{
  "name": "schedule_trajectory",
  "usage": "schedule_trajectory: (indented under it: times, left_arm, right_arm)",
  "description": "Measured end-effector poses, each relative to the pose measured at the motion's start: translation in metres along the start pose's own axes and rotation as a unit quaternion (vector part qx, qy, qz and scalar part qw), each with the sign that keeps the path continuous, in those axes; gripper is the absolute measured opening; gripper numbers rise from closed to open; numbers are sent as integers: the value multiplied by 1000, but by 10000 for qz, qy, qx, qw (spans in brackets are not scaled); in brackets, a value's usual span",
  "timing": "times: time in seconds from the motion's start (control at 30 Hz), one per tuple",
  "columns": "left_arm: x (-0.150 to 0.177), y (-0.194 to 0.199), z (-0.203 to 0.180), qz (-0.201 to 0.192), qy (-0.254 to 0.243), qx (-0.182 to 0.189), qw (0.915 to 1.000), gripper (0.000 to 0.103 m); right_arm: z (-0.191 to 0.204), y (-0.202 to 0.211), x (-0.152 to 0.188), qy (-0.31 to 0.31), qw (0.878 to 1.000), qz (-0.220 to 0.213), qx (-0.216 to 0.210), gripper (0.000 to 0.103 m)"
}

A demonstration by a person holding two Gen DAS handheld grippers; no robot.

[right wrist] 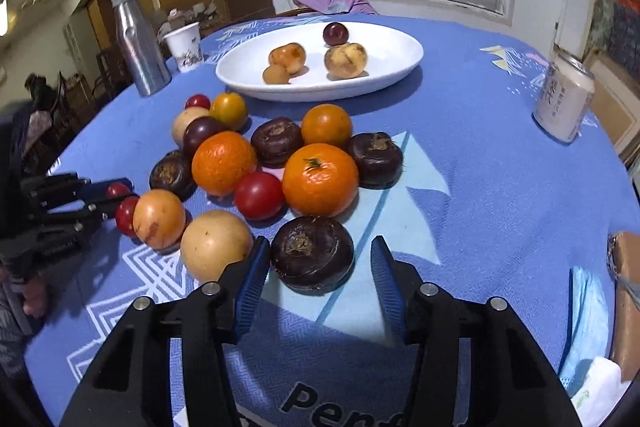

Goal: Organize fruits
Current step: 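Grasp the small red tomato with the left tool while the right tool grasps a mangosteen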

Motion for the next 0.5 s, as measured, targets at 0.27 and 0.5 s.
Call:
schedule_trajectory:
  times: [0.27, 0.5]
  left_arm:
    - [0, 0, -1, -9, -23, 12, 10000, 26]
    - [-6, 10, 1, -286, 56, -58, 9996, 25]
  right_arm:
    - [5, -8, -1, 37, 9999, 109, -58, 44]
    - [4, 8, -9, -39, 9997, -218, -130, 43]
Point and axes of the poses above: each gripper's, at about its wrist camera, not at the fingertips, and y roughly against the way its jaws point, z to its left, x to its underside, the point moved 7 cm from there along -y, roughly the way its jaws point, and after that the axes turned 2 degrees about -x, right-handed, at the moved point
